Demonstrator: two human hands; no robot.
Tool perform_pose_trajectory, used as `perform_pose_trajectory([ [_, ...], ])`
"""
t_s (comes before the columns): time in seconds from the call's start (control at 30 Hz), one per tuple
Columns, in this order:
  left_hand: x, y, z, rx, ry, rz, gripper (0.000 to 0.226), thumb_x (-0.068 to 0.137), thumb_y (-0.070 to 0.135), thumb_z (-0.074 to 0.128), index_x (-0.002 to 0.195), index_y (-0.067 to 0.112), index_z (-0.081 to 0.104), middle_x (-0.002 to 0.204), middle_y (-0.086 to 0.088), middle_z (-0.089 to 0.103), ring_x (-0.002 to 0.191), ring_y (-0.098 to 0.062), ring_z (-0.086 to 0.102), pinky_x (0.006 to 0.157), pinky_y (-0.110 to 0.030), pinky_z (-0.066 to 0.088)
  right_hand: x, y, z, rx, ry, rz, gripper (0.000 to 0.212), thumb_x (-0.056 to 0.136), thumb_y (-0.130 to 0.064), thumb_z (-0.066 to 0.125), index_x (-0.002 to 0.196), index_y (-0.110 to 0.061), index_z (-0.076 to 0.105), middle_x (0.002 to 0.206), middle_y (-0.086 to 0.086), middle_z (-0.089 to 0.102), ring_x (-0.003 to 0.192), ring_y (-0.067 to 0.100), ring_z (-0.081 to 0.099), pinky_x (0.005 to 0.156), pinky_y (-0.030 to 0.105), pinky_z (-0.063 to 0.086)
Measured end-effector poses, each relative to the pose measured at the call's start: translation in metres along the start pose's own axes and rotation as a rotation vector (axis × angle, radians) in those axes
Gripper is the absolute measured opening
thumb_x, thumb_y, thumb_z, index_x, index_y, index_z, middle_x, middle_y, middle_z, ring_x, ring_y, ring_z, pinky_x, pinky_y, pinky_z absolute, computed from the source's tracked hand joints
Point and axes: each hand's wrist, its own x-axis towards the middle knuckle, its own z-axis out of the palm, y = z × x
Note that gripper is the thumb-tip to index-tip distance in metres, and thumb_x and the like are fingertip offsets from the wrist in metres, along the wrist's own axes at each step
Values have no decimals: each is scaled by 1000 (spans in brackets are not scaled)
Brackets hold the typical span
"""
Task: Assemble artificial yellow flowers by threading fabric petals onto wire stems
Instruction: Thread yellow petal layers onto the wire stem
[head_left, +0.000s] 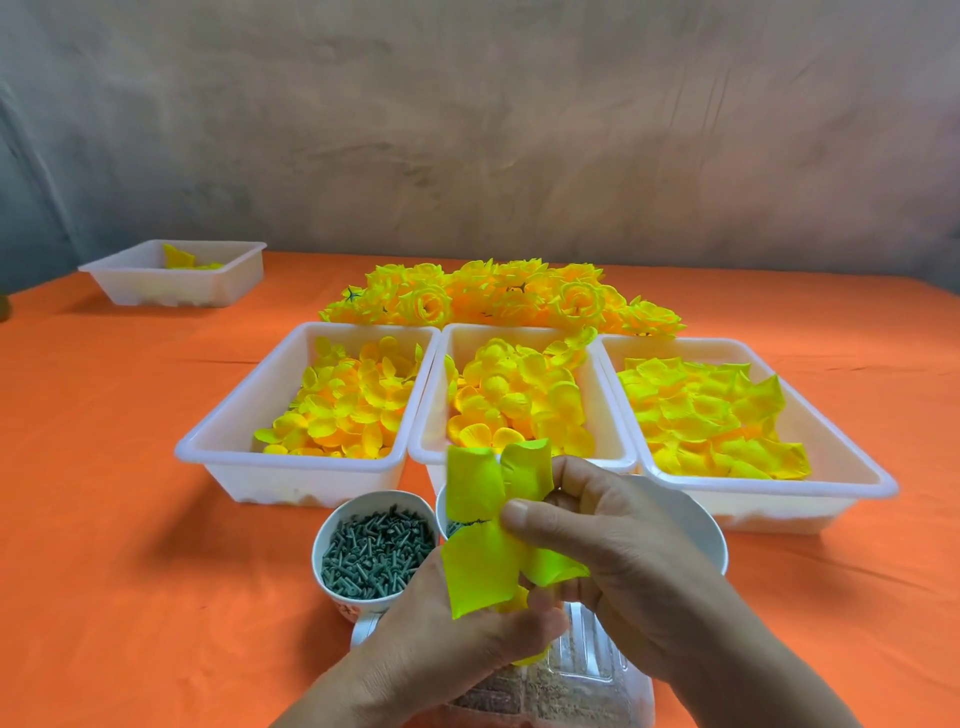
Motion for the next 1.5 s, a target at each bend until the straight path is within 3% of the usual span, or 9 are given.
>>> perform_pose_trajectory([
  [0.2,0,0,-2,-1,21,35,19,86,14,76,103,20,68,89,11,68,82,-9,64,71,-19,49,3,-3,1,-42,-18,-25,25,69,-19,72,94,-18,69,86,8,72,63,21,64,47,26,44],
  [0.43,-3,3,-3,-62,33,22,16,82,22,78,94,28,69,86,8,68,82,-14,66,70,-28,53,5,-8,4,-89,-36,-35,33,68,-15,69,100,-12,62,73,3,67,53,18,57,41,24,40],
  [0.7,-3,14,-3,21,13,14,22,74,41,76,91,28,68,87,8,67,85,-22,67,74,-39,55,9,-11,4,-159,2,-38,35,65,-14,68,98,-10,61,76,12,62,66,30,53,48,30,35],
  [0.83,-4,20,-8,92,-47,41,29,68,42,84,86,49,63,95,18,66,91,-4,64,75,-19,48,9,-12,4,-167,-17,-44,34,65,-12,67,98,-10,60,72,9,62,56,24,54,41,25,37],
  [0.93,-7,30,-19,112,-139,23,43,68,31,87,99,46,62,107,23,63,97,2,63,74,-11,47,8,-12,4,-173,-22,-54,36,65,-12,67,100,-7,59,71,9,63,54,22,53,40,23,38],
  [1.03,-14,43,-42,76,-197,14,61,74,12,79,126,35,57,114,11,67,103,-10,67,82,-25,54,8,-12,3,-174,-17,-55,36,66,-12,68,101,-8,59,74,12,64,54,23,54,40,24,39],
  [1.17,-23,50,-79,-72,16,0,66,60,36,71,125,31,61,128,-3,64,122,-25,58,102,-51,41,7,-12,2,-170,-16,-56,35,66,-13,69,100,-10,59,75,12,65,55,23,55,41,24,39],
  [1.33,-20,67,-66,-123,234,-45,70,47,76,80,106,39,69,87,-9,70,84,-15,67,81,-33,47,7,-10,2,-143,-16,-45,37,66,-15,70,102,-11,59,73,8,66,55,19,59,41,24,41],
  [1.5,-12,77,-41,-206,282,-146,55,55,35,83,106,24,67,62,-1,68,58,-9,65,54,-21,51,5,-10,0,-105,-21,-28,39,68,-15,71,105,-10,58,72,4,70,54,17,64,42,23,43],
])
